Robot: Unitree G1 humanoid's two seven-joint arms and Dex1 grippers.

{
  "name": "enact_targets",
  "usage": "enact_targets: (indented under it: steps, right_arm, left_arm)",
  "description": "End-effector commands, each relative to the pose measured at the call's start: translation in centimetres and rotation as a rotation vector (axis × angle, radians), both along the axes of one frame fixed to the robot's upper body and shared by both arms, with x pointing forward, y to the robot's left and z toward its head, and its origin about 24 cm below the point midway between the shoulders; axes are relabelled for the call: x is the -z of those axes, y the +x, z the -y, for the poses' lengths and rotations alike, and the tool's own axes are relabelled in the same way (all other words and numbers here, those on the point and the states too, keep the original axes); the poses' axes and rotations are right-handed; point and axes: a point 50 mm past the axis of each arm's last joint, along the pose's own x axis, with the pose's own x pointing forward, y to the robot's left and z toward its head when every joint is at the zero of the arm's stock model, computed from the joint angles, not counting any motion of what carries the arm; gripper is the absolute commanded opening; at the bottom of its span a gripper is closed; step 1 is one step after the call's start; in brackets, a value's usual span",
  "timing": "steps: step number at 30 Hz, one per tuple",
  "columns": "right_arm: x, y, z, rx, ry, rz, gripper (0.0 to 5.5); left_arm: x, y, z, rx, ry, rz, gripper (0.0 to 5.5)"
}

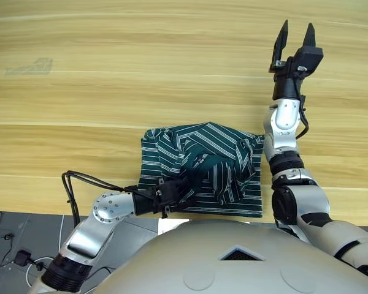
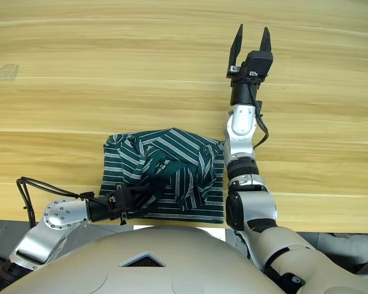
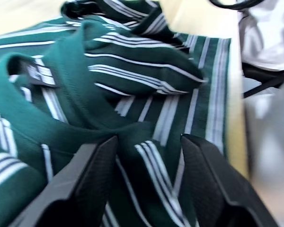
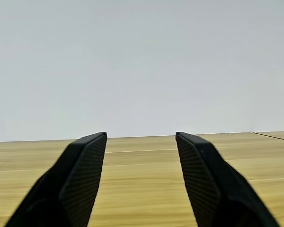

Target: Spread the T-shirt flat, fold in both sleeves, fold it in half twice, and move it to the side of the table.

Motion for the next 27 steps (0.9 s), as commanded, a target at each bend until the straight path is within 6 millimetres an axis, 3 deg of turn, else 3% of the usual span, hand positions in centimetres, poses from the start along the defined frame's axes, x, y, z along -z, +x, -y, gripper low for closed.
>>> enact_targets:
  steps: [1, 10, 20, 27]
  right_arm:
    - [-0.1, 0.1, -0.4, -0.014, -0.005, -0.002, 2.69]
    - [-0.2, 0.1, -0.5, -0.017, -0.006, -0.001, 2.69]
    - [-0.1, 0.1, -0.7, -0.028, -0.013, -0.005, 2.72]
    - [0.0, 0.2, -0.7, -0.029, -0.016, -0.009, 2.72]
  left_arm:
    - [0.3, 1.0, -0.3, -0.03, 0.049, 0.078, 2.48]
    - [0.7, 1.0, -0.2, -0.024, 0.049, 0.079, 2.48]
    - [0.9, 1.2, -0.2, -0.025, 0.055, 0.091, 0.89]
    - [0.8, 1.8, -0.2, -0.025, 0.056, 0.122, 0.08]
